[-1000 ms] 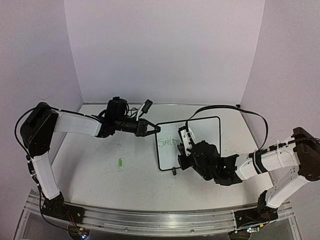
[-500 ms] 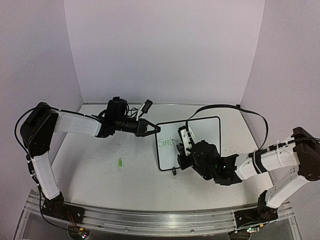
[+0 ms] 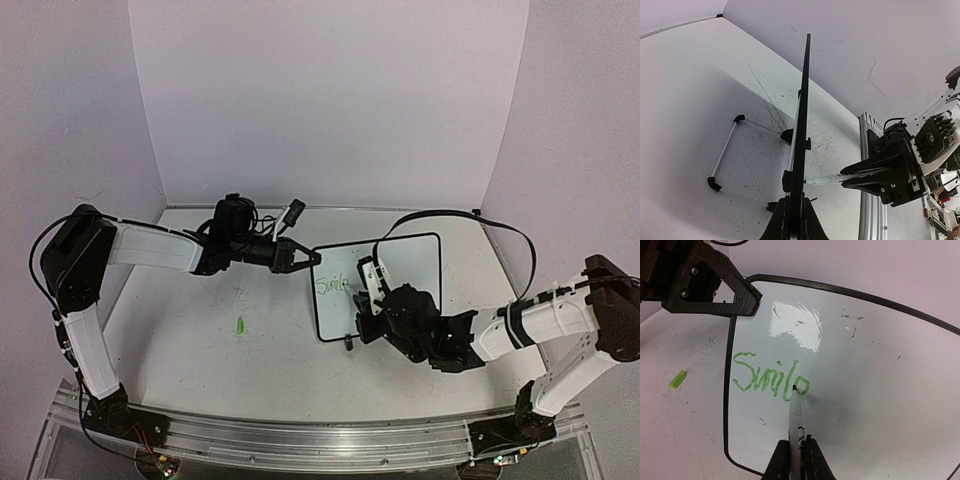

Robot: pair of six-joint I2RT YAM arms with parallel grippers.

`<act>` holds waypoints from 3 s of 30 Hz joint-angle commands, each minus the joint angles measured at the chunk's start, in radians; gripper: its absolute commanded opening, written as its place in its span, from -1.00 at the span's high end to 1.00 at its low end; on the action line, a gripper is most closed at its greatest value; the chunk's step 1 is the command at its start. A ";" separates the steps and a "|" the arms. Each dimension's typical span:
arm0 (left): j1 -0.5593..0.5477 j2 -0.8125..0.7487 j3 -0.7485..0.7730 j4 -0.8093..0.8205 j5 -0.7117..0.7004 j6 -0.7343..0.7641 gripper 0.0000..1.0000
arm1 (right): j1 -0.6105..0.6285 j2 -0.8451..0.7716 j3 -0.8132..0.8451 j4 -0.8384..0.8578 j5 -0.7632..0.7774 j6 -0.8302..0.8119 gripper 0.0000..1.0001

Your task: Write a sentence on the whiteboard

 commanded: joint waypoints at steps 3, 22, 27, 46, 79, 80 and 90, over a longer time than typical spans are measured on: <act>-0.011 -0.038 -0.007 -0.019 0.016 0.002 1.00 | -0.011 -0.012 -0.016 -0.065 0.006 0.028 1.00; -0.011 -0.034 -0.007 -0.021 0.015 0.004 1.00 | -0.008 -0.038 -0.035 -0.086 0.037 0.038 1.00; -0.011 -0.034 -0.007 -0.021 0.014 0.004 1.00 | -0.008 -0.059 -0.023 -0.076 0.059 0.016 1.00; -0.014 -0.090 -0.064 -0.046 -0.061 -0.002 1.00 | -0.004 -0.179 -0.101 0.049 -0.079 -0.121 1.00; -0.014 -0.058 -0.039 -0.047 -0.058 0.021 1.00 | 0.004 -0.184 -0.122 0.038 -0.066 -0.106 1.00; -0.014 -0.057 -0.039 -0.047 -0.057 0.021 1.00 | 0.004 -0.182 -0.121 0.038 -0.067 -0.109 1.00; -0.014 -0.059 -0.038 -0.047 -0.056 0.021 1.00 | 0.007 -0.155 -0.105 0.031 -0.056 -0.127 1.00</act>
